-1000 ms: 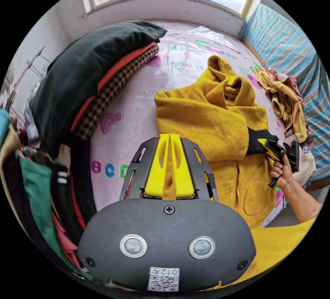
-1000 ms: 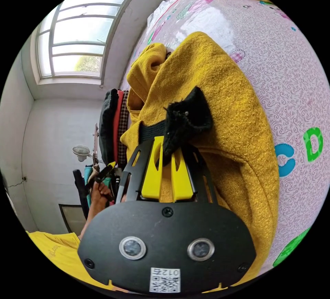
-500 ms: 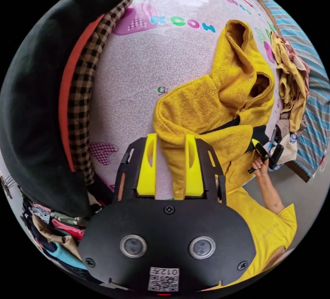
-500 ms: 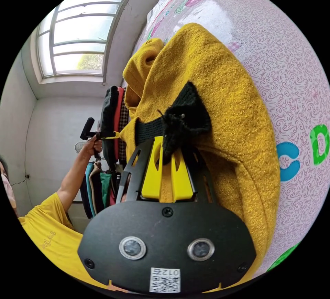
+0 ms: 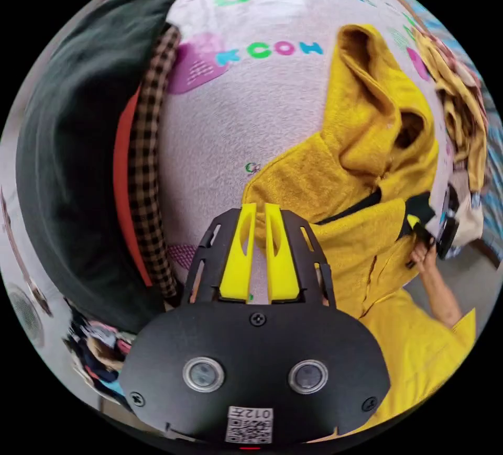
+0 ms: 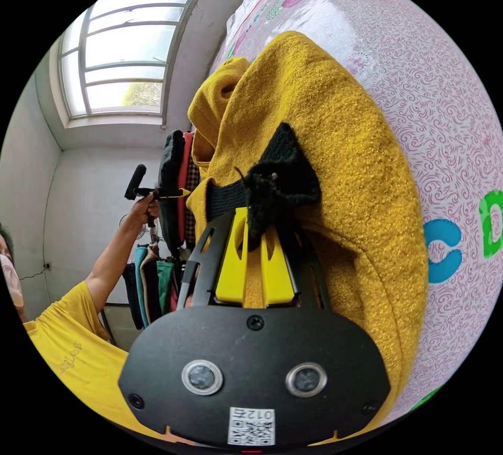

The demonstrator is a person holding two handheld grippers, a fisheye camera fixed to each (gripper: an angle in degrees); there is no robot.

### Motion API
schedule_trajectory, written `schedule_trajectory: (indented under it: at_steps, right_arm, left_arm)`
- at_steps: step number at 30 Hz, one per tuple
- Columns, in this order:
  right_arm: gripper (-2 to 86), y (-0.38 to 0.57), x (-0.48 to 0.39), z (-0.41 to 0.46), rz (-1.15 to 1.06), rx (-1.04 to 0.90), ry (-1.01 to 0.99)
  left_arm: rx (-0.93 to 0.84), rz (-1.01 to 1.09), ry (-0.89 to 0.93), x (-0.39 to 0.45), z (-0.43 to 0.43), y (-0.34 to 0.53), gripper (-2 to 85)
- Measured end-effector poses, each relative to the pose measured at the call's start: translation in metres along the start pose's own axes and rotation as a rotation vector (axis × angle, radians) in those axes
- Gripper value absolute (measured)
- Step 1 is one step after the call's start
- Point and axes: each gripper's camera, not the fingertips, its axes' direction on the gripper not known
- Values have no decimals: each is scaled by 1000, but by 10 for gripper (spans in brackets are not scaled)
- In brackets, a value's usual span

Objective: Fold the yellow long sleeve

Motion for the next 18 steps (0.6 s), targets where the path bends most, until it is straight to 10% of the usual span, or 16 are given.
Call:
schedule_trajectory:
  at_steps: [8, 18]
  right_arm:
    - [0, -9, 9, 14, 10, -11, -62]
    - [1, -13, -8, 28, -10, 13, -64]
  left_arm:
    - [-71, 329, -166, 14, 9, 17, 15]
    - [309, 209, 17, 59, 37, 129, 2]
